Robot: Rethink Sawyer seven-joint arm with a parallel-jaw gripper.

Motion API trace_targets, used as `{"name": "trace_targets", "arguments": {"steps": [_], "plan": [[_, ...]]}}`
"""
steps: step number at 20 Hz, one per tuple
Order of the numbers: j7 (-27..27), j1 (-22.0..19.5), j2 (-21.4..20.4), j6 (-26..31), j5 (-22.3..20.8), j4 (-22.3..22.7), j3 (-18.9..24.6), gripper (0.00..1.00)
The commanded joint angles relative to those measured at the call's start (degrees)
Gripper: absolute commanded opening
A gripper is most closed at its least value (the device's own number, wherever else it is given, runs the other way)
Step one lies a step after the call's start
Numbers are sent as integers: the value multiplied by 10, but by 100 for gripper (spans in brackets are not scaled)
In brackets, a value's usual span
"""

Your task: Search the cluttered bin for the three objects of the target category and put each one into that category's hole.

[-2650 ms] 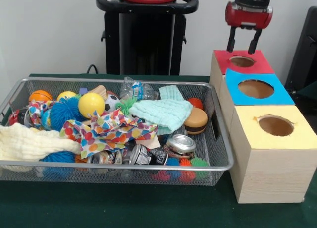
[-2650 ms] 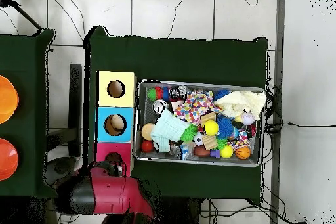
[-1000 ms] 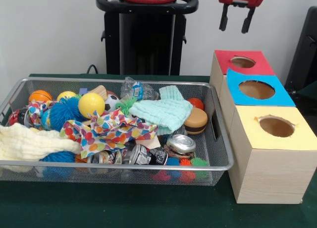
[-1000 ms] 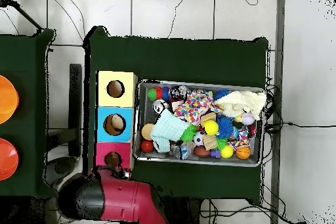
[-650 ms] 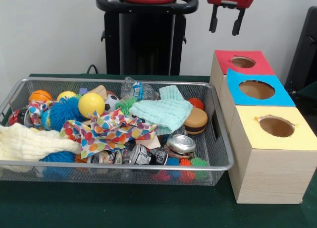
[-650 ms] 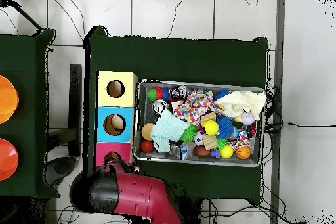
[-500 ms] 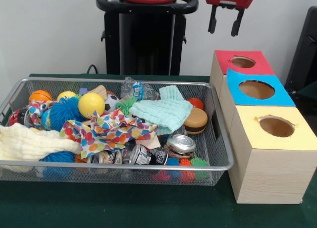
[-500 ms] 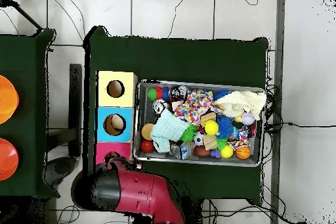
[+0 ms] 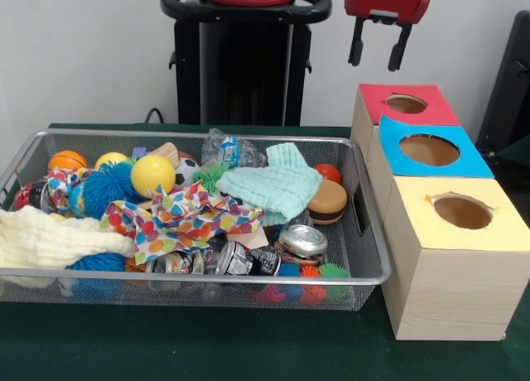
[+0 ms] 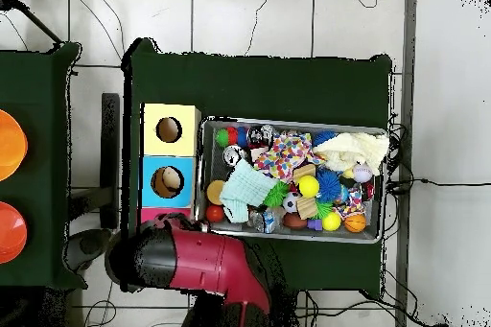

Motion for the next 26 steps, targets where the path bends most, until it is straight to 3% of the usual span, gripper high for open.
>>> {"name": "trace_targets", "arguments": {"steps": [1, 8, 26], "plan": [[39, -12, 19, 104, -28, -75, 42, 100], [35, -19, 16, 131, -28, -88, 40, 100], [30, -35, 35, 101, -19, -87, 62, 100]]}}
